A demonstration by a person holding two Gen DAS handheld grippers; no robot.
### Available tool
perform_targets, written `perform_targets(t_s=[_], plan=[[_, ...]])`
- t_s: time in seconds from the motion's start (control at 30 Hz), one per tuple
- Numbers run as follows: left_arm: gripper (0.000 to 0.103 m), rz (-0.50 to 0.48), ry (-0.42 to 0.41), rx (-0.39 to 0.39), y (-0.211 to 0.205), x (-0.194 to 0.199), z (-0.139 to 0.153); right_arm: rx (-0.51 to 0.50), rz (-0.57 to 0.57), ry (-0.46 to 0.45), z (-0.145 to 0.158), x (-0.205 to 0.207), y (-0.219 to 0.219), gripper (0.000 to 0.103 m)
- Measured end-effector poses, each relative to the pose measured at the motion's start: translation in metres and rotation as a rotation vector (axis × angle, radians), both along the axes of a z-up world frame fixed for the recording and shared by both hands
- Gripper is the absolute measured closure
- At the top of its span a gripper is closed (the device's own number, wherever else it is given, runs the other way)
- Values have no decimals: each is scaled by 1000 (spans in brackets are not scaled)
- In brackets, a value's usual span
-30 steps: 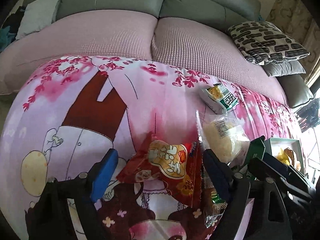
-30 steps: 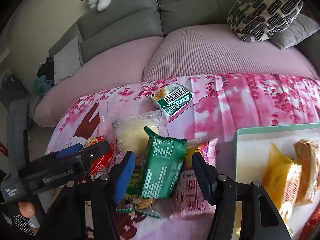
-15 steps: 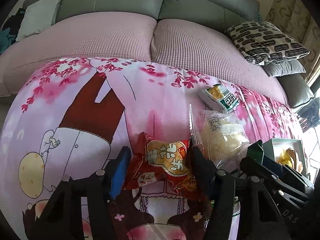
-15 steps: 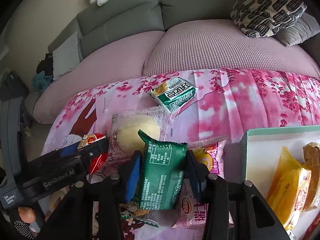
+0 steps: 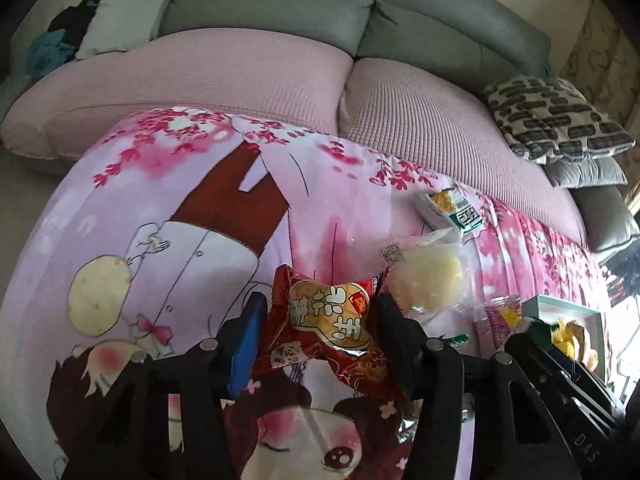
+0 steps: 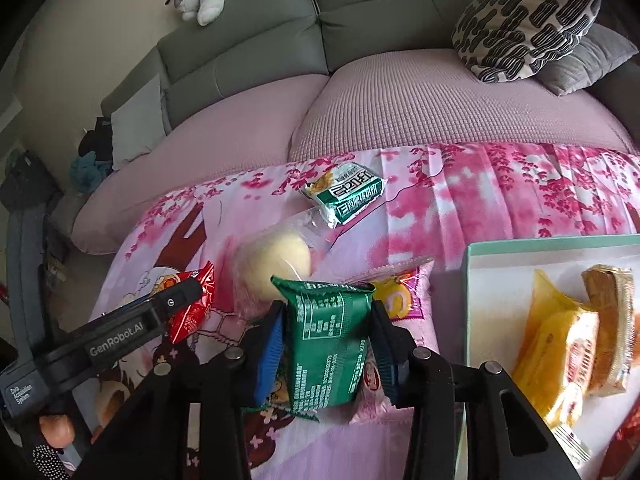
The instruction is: Organize snacks
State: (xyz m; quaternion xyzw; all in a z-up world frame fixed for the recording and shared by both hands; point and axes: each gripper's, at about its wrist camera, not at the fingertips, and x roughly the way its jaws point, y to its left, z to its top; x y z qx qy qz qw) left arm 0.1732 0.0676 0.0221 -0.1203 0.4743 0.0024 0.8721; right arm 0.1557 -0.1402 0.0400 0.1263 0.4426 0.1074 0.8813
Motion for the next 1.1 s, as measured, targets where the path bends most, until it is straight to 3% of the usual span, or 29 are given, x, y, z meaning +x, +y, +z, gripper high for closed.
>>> perform_targets(t_s=[0.37,0.73,1.1], plan=[[46,24,-45,11,-17,-30,27,30,-33,-34,24,-33,-22,60],[46,-78,-61,15,-74,-40,41,38,-122,-73,45,-67,-68,60],[45,-172,-64,45,-131,-44,47,91,-261,-70,45,-80,-133,60]])
